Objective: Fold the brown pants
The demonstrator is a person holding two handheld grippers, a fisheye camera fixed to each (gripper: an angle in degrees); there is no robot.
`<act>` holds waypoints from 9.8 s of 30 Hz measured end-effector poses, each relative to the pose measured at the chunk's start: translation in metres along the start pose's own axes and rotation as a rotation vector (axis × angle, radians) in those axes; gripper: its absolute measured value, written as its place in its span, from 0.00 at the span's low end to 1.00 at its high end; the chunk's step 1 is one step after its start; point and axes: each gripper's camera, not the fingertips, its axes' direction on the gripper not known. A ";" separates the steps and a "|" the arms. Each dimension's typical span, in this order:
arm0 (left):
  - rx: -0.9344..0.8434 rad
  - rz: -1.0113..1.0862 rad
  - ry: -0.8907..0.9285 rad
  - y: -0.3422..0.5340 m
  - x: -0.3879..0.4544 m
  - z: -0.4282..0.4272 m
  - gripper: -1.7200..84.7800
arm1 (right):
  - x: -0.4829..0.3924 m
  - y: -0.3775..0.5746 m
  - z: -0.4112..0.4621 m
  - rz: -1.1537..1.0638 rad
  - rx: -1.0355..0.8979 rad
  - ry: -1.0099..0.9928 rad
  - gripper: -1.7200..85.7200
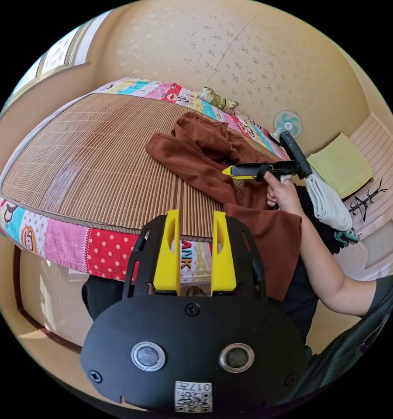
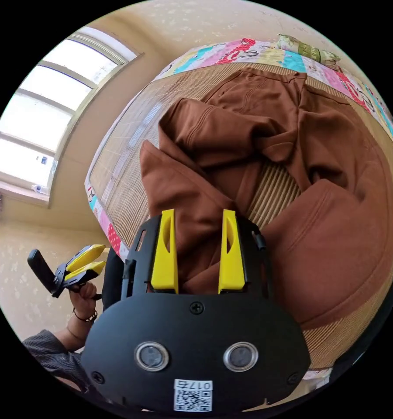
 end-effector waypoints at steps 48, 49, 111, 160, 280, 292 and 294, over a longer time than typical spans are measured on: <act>-0.268 0.545 1.009 -0.112 -0.020 0.016 0.06 | 0.181 0.061 -0.164 -0.443 0.632 -0.936 0.02; -0.347 0.464 0.908 -0.101 -0.032 0.027 0.06 | 0.193 0.065 -0.168 -0.390 0.674 -0.912 0.02; -0.585 0.613 0.022 -0.018 0.080 0.102 0.02 | 0.255 0.102 -0.188 0.558 0.602 -0.463 0.07; -0.388 -0.161 0.348 0.025 -0.174 0.008 0.01 | 0.038 0.025 -0.120 -0.027 0.316 -0.290 0.09; 0.130 -0.083 0.608 0.046 -0.153 -0.073 0.02 | 0.109 -0.058 -0.105 0.105 -0.236 -0.535 0.09; -0.045 -0.321 0.292 0.054 -0.217 -0.048 0.18 | 0.117 -0.072 -0.062 0.147 -0.273 -0.491 0.12; -0.049 -0.277 0.307 0.046 -0.209 -0.043 0.19 | 0.116 -0.074 -0.044 0.104 -0.349 -0.647 0.06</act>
